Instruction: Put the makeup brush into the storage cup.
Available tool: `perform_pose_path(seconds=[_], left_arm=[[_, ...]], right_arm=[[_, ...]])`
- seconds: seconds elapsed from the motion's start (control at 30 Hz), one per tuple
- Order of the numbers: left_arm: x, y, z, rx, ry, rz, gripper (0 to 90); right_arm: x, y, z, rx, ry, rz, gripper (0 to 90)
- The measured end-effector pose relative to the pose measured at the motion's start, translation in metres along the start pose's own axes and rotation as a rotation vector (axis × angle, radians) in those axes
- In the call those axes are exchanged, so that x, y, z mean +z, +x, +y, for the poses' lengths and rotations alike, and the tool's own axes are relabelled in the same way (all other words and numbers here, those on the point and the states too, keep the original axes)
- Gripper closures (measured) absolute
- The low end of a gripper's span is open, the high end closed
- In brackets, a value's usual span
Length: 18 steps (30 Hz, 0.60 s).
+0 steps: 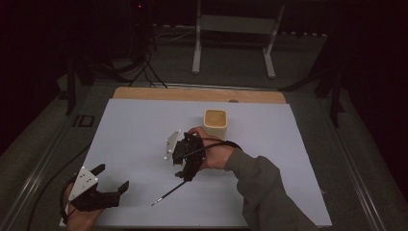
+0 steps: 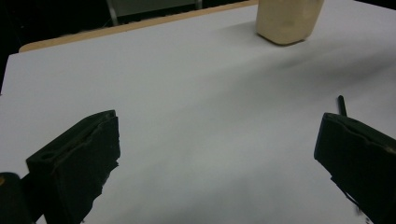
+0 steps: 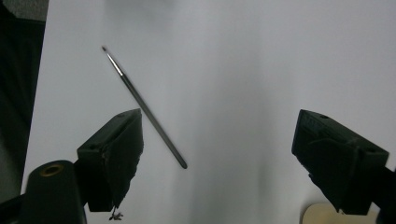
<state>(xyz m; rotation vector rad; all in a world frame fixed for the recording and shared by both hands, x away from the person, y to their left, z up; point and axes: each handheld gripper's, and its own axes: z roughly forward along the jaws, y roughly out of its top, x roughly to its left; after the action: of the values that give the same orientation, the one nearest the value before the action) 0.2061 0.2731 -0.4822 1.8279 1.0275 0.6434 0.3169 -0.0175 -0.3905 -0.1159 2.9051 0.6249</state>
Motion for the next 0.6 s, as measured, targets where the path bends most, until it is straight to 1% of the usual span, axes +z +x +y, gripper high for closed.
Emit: perform_pose_path(seconds=[0.17, 0.23, 0.33, 0.37, 0.43, 0.47, 0.6], left_arm=[[0.000, 0.000, 0.000, 0.000, 0.000, -0.001, 1.6], [0.000, 0.000, 0.000, 0.000, -0.001, -0.001, 1.6], [0.000, 0.000, 0.000, 0.000, -0.001, -0.001, 1.6], [0.000, 0.000, 0.000, 0.000, -0.001, -0.001, 1.6], [0.000, 0.000, 0.000, 0.000, -0.002, -0.001, 1.6], [0.000, 0.000, 0.000, -0.001, -0.003, -0.001, 1.6], [0.000, 0.000, 0.000, 0.001, 0.000, -0.001, 1.6]], right_arm=[[0.001, 0.001, 0.002, -0.009, 0.012, 0.010, 17.7], [0.005, 0.001, 0.003, -0.020, 0.025, 0.033, 18.8], [0.008, 0.001, 0.005, -0.023, 0.033, 0.037, 18.8], [0.012, 0.001, 0.006, -0.034, 0.043, 0.047, 18.8], [0.013, 0.001, 0.007, -0.035, 0.044, 0.049, 18.8], [0.017, 0.001, 0.008, -0.041, 0.050, 0.060, 18.8], [0.023, 0.003, 0.010, -0.051, 0.059, 0.078, 18.8]])
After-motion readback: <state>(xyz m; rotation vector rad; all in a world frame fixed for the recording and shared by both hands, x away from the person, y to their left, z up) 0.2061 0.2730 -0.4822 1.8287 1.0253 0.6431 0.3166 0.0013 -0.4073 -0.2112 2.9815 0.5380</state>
